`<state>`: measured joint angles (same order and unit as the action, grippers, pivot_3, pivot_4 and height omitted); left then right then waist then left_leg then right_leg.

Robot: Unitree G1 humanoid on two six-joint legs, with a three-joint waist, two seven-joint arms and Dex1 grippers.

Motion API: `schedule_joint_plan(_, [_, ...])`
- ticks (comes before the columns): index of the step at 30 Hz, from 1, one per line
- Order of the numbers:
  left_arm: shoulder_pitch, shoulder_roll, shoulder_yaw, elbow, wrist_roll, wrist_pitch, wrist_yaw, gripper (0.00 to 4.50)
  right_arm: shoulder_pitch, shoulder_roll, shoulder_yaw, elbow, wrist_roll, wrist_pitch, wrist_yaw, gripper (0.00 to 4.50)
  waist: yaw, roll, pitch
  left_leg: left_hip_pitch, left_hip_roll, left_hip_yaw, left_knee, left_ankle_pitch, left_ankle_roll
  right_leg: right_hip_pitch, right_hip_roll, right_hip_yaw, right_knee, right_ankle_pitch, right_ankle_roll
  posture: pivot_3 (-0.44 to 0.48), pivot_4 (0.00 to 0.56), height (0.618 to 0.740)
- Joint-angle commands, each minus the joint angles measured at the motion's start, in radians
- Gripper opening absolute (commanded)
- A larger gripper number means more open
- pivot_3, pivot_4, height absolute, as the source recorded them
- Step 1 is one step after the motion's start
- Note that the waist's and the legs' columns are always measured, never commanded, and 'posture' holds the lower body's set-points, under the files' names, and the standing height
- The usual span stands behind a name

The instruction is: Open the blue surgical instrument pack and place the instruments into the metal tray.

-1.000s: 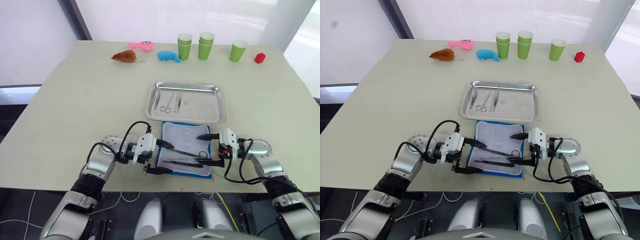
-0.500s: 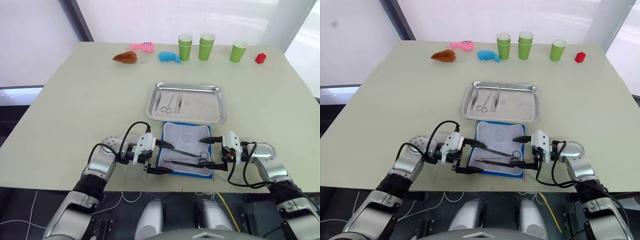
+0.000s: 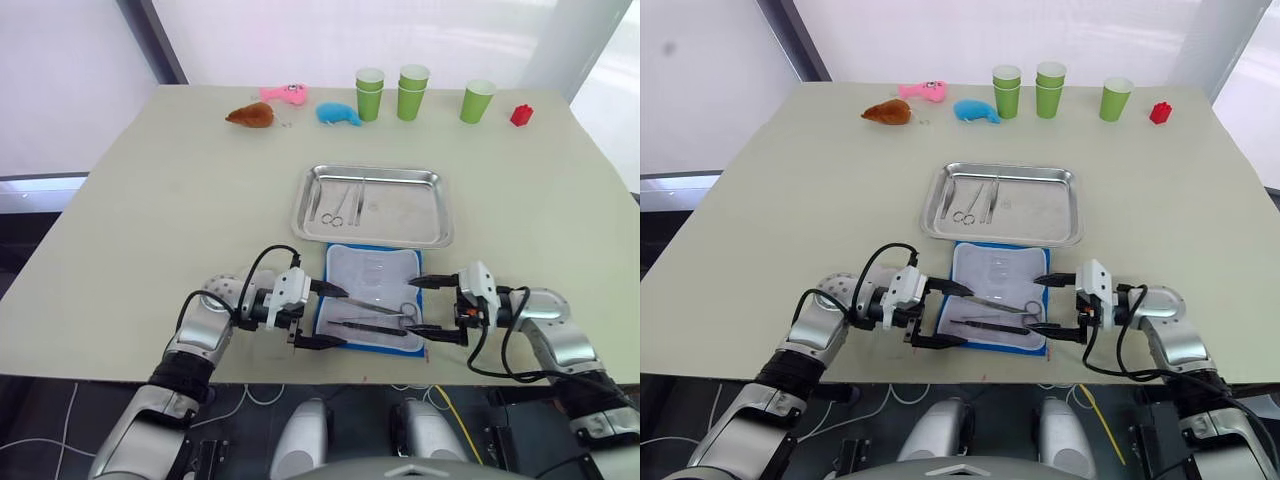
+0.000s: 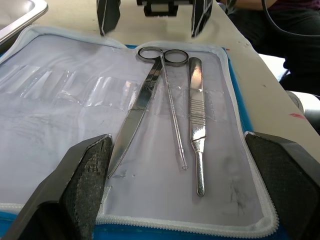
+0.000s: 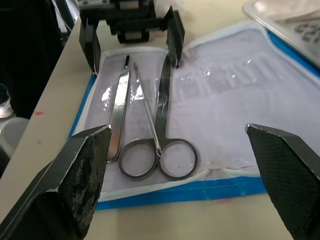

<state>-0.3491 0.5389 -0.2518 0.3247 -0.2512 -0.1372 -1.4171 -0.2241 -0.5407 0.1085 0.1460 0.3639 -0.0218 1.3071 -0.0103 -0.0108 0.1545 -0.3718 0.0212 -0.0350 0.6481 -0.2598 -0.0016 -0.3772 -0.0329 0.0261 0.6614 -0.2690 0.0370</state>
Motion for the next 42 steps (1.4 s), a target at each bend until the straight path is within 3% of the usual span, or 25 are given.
schedule_joint_plan(1, [0.035,-0.002,-0.04,0.06,0.052,0.026,0.0,4.48,0.028,-0.049,-0.066,-0.105,0.073,0.028,0.023,4.5,0.0,0.0,0.0,0.0,0.0,0.0,0.0,0.0,0.0,0.0,0.0,0.0,0.0,0.0,0.0,0.0,0.15,0.74])
schedule_joint_plan(12, [0.043,-0.027,-0.021,0.082,0.013,0.048,-0.025,4.48,0.173,-0.254,-0.288,-0.338,0.272,0.163,0.071,4.5,0.001,0.004,0.0,-0.003,0.0,-0.001,0.001,0.0,0.0,-0.001,0.0,-0.001,-0.001,-0.001,0.002,0.0,0.15,0.74])
schedule_joint_plan(23, [0.025,-0.03,-0.004,0.148,0.02,0.021,-0.056,4.48,0.287,-0.333,-0.421,-0.529,0.39,0.264,0.062,4.5,0.001,0.006,0.0,-0.004,0.0,-0.002,0.001,0.0,0.0,-0.001,0.0,-0.002,-0.001,-0.002,0.004,0.0,0.15,0.74])
schedule_joint_plan(31, [0.012,-0.027,-0.006,0.17,0.028,-0.008,-0.069,4.48,0.325,-0.387,-0.515,-0.547,0.441,0.31,0.093,4.5,0.0,0.006,0.0,-0.004,0.0,-0.001,0.001,0.0,0.0,-0.001,0.0,-0.002,-0.001,-0.002,0.004,0.0,0.15,0.74])
schedule_joint_plan(42, [0.005,-0.029,-0.005,0.187,0.028,-0.027,-0.067,4.48,0.307,-0.398,-0.507,-0.545,0.43,0.315,0.107,4.5,0.0,0.006,0.0,-0.004,0.0,-0.001,0.001,0.0,0.0,-0.001,0.001,-0.002,-0.001,-0.003,0.005,0.0,0.15,0.74])
